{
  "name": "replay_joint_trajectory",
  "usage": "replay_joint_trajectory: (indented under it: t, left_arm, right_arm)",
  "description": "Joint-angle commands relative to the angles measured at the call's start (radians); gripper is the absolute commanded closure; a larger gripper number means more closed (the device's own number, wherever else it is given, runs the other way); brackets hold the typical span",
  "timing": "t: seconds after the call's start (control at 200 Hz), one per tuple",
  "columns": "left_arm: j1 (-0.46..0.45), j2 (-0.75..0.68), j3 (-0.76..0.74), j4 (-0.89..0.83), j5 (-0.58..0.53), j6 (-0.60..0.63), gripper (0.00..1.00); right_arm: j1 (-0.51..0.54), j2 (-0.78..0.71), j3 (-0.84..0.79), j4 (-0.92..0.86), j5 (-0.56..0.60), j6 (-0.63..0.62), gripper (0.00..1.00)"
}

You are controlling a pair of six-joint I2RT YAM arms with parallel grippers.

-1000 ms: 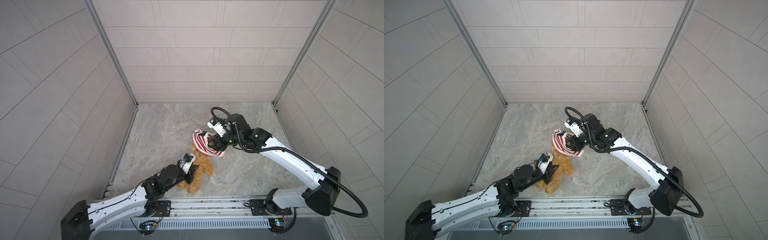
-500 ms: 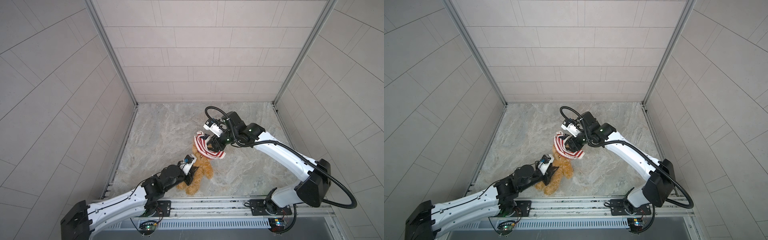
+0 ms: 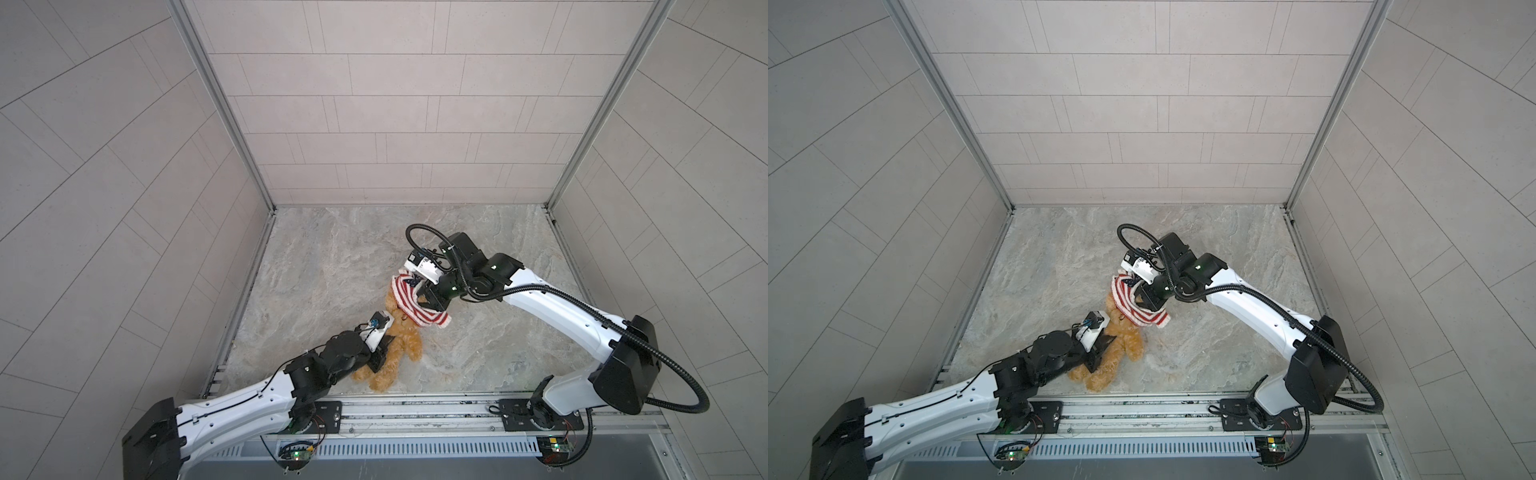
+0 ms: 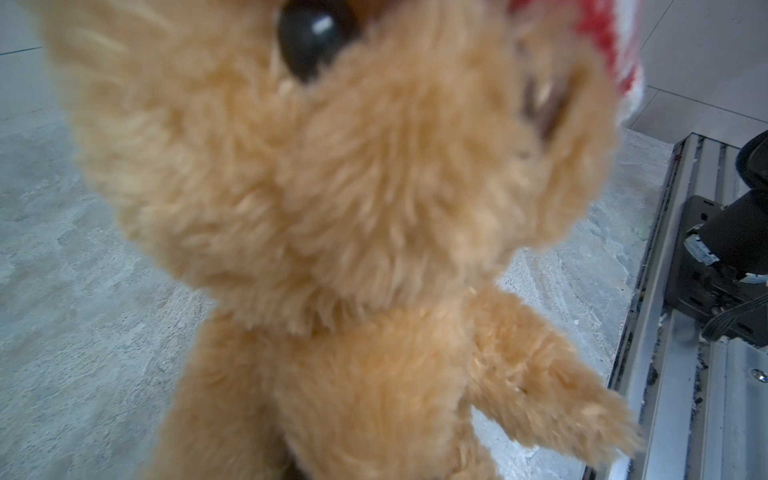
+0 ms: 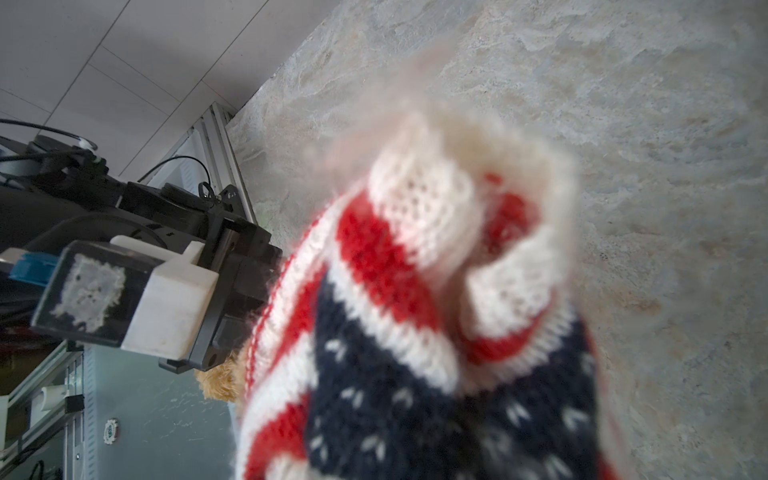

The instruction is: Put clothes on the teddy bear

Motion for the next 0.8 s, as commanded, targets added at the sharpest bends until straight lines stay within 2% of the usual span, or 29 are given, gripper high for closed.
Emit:
replay_joint_trajectory:
  t: [0.0,0.075,0.21,0.285,0.355,0.611,0.796]
  left_arm:
    - [0.003,0.015,0.036,0.087,-0.066,-0.036,1.00]
    - [0.028,0.042,0.052,0.083,-0.058,-0.082,1.00]
    - [0.112,0.082,0.078,0.069,0.037,-0.181,0.60]
    - [0.146,0.082,0.088,0.040,0.078,-0.225,0.45]
    - [0.168,0.064,0.092,0.007,0.115,-0.263,0.37]
    - [0.202,-0.097,0.146,-0.118,0.243,-0.401,0.35]
    - [0.204,-0.128,0.261,-0.195,0.262,-0.484,0.37]
  right_arm:
    - [0.015,-0.054,-0.031,0.006,-0.014,-0.017,0.94]
    - [0.006,-0.104,-0.063,0.061,0.024,-0.008,1.00]
    - [-0.018,-0.203,-0.137,0.187,0.118,-0.013,1.00]
    - [-0.034,-0.239,-0.151,0.201,0.168,-0.039,1.00]
    - [-0.036,-0.271,-0.162,0.211,0.224,-0.074,1.00]
    - [-0.034,-0.358,-0.276,0.298,0.315,-0.187,1.00]
    - [-0.017,-0.439,-0.383,0.410,0.309,-0.218,1.00]
